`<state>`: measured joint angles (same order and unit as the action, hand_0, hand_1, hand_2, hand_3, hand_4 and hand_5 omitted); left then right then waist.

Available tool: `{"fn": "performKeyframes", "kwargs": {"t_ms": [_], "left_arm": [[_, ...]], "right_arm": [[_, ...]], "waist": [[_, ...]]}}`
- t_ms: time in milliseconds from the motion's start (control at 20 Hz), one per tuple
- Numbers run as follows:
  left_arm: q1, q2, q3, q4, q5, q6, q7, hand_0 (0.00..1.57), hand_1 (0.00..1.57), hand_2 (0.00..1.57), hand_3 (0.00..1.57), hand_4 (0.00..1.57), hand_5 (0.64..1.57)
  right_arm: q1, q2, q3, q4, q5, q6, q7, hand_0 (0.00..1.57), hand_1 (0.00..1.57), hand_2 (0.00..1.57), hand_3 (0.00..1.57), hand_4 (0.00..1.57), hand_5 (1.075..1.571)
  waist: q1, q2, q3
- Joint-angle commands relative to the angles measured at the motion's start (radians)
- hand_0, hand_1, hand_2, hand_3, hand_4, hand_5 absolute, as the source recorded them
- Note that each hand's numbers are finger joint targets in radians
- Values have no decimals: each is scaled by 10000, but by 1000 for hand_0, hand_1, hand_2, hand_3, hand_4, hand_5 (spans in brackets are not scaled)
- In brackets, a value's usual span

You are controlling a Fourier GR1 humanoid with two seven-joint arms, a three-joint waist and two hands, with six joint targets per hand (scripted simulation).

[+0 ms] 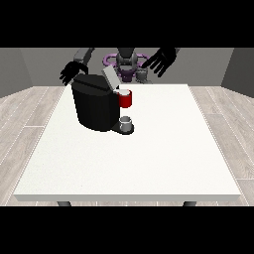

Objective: Insert the coffee pod into the coffee machine and close the lid

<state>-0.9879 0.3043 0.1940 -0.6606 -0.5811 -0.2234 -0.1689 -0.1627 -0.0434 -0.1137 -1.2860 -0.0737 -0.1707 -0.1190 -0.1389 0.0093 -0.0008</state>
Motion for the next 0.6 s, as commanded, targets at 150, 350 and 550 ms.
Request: {"fn": "performKeyframes", "kwargs": {"t_ms": [150,350,550], "left_arm": [[2006,-1576,1239,-81,1961,-195,-660,0,0,0,0,0,1571],[2773,-1929,1403,-293,2290,5,-590,0,0,0,0,0,1571],[3656,-2086,1737,-305,2789,-19,-900,0,0,0,0,215,1571]], "right_arm": [[728,-488,-326,-176,-19,21,194,0,0,0,0,492,1571],[1005,-754,287,-636,149,773,487,0,0,0,0,390,1571],[364,-1289,153,-1494,-431,1505,1285,0,0,0,0,257,1571]], "waist": [[1050,-1764,-2],[1294,-2500,2],[1290,-2546,2]]}}
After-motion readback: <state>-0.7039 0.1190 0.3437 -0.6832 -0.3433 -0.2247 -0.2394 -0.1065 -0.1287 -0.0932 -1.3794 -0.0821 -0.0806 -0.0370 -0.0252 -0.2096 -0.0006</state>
